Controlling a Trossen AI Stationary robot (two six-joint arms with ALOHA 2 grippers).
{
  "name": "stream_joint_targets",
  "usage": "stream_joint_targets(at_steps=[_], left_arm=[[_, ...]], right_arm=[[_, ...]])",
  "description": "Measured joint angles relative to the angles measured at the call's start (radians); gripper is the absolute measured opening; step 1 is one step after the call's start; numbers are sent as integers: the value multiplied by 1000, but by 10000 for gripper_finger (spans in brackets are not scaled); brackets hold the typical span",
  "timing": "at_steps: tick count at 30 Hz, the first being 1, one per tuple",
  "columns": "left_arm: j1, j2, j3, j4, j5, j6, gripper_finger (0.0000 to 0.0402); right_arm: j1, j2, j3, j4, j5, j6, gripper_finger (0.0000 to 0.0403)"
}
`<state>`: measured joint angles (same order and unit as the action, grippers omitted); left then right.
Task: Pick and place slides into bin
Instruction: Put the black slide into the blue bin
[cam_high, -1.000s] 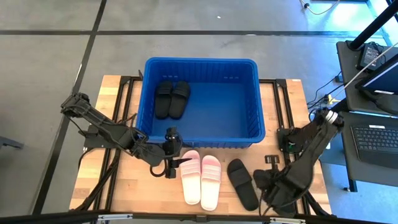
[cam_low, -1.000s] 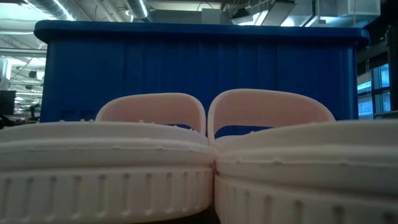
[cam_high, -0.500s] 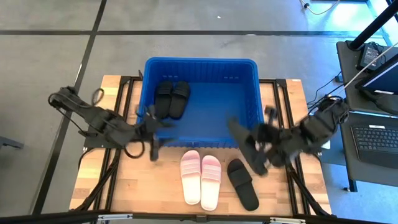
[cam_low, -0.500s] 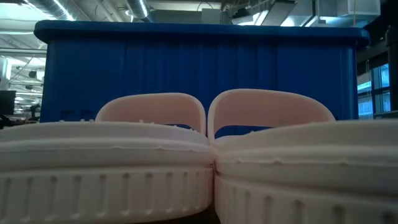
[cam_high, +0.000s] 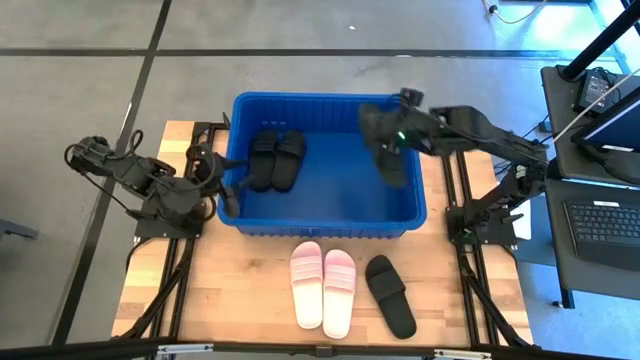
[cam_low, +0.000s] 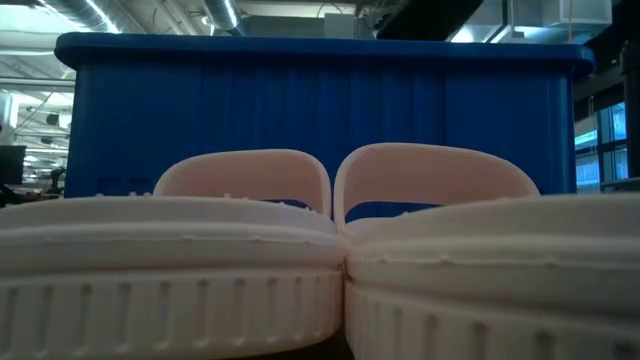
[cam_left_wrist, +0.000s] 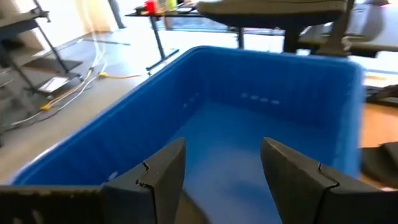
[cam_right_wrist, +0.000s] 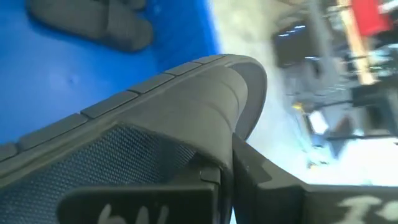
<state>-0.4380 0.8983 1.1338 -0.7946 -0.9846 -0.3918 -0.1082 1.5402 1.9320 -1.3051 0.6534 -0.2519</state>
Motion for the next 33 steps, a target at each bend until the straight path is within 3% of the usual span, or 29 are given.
stream_joint_targets(at_steps=[2,7,12,15,33], left_arm=[[21,-56,-61,2,-2,-23,202],[57,-206,-230,47,-4,-77,202],[76,-326,-380,141,-1,-73,202],[84,-373,-436,162,-2,-79,202],[89,-410,-484,160,-44,-96,202]], right_arm=[[-74,0,-68,87,-85,-77,13],[-208,-1,-249,254,-110,-234,13],[-301,-2,-409,408,-258,-274,13],[-336,-2,-494,491,-275,-311,13],[-403,6,-797,728,-244,-303,13]])
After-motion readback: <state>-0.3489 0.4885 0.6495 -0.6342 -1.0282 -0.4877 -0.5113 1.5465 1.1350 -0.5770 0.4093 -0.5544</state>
